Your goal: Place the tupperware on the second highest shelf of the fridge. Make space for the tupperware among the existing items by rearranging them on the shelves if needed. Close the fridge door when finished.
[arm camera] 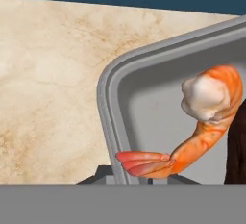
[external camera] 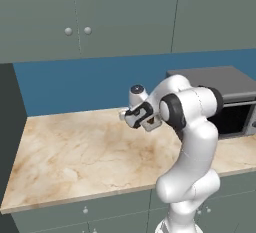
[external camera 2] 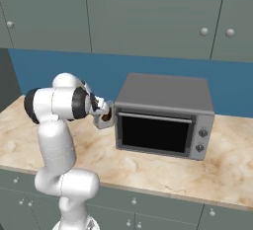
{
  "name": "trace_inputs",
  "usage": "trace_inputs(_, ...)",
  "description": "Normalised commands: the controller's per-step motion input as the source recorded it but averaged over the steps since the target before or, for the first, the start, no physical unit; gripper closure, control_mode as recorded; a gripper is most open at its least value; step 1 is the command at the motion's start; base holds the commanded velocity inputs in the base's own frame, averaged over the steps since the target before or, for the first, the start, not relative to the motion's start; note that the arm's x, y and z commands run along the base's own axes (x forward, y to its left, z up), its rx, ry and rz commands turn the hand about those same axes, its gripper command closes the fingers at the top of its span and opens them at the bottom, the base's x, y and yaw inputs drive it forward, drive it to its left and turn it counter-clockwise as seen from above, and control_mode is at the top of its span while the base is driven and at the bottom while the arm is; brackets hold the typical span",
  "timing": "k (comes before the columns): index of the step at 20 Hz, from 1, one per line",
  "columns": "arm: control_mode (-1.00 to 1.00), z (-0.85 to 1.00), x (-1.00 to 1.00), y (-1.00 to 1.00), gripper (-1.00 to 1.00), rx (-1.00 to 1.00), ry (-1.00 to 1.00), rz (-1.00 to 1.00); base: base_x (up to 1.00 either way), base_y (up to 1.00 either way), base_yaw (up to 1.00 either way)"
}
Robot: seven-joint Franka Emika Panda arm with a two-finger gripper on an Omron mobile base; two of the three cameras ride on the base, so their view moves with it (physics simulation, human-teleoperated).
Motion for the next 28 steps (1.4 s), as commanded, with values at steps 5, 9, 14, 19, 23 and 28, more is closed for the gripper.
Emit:
trace_inputs(5, -1.00, 0.93, -0.63, 0.00, 1.00, 0.05, -0.17, 0.04, 0.00, 0.00, 0.00)
trace_inputs(9, -1.00, 1.00, -0.68, 0.13, 1.00, 0.00, -0.06, 0.04, 0.00, 0.00, 0.00)
trace_inputs(14, -1.00, 1.00, -0.69, 0.32, 1.00, -0.04, 0.05, 0.08, 0.00, 0.00, 0.00)
trace_inputs(19, -1.00, 0.99, -0.55, 0.18, 1.00, -0.06, 0.12, 0.23, 0.00, 0.00, 0.00)
trace_inputs(23, -1.00, 0.65, -0.72, 0.19, 1.00, -0.16, 0.17, 0.43, 0.00, 0.00, 0.00)
trace_inputs(28, -1.00, 0.32, -0.97, 0.07, 1.00, -0.23, 0.13, 0.41, 0.00, 0.00, 0.00)
